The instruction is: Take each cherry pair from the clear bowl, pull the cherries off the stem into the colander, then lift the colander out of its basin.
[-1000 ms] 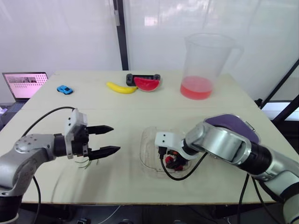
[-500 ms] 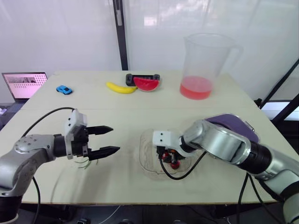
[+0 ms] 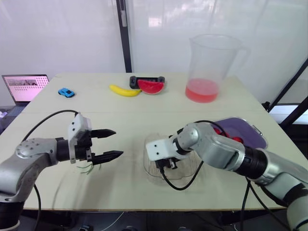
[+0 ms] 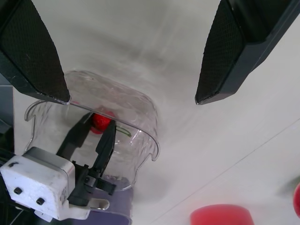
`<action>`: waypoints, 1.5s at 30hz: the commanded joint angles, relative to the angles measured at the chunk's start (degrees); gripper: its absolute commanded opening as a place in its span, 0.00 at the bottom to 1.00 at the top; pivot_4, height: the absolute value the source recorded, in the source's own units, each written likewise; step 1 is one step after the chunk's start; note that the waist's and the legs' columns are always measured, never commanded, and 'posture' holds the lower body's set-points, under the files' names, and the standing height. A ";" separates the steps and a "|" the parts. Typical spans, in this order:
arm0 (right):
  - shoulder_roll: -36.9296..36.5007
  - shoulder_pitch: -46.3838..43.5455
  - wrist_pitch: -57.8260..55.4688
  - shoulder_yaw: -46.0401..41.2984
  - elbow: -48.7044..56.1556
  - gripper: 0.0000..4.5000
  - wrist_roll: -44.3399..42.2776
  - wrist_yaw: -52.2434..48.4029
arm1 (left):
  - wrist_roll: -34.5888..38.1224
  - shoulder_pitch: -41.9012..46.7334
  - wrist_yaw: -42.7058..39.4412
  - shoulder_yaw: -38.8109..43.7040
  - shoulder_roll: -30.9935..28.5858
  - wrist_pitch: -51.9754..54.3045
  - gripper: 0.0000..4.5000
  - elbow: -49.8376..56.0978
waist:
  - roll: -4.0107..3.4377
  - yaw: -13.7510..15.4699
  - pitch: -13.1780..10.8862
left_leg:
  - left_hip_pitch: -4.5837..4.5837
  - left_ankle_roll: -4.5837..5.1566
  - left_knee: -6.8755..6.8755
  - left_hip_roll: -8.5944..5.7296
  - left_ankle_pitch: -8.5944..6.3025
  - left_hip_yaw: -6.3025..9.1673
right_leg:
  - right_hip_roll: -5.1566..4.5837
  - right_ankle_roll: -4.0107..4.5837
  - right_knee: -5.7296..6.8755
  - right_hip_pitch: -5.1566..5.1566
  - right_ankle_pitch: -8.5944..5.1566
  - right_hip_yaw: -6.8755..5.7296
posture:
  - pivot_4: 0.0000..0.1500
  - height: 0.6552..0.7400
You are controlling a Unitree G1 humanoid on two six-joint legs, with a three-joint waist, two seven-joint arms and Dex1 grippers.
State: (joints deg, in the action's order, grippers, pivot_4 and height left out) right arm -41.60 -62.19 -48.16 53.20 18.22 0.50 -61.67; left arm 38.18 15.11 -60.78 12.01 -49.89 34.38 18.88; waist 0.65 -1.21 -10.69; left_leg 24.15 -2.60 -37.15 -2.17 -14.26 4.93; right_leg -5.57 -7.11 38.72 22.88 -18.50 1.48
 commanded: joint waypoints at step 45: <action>0.40 3.45 -30.07 -13.93 7.76 0.33 -14.95 13.23 | 4.43 5.94 -0.60 1.39 2.01 1.08 1.00 -2.45 | 0.01 0.05 0.01 | 0.02 -0.05 -0.04 -0.02 0.03 -0.01 | -0.02 0.02 0.35 0.19 -0.01 0.01 | 1.00 1.00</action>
State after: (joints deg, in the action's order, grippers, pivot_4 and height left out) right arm -39.78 -56.66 -79.21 41.72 22.64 -12.99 -46.85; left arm 40.39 19.28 -62.26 10.60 -47.95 34.97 16.15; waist 0.67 -1.17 -10.69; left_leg 24.20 -2.65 -37.20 -2.18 -14.23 4.93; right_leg -5.59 -7.10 39.07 23.08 -18.51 1.49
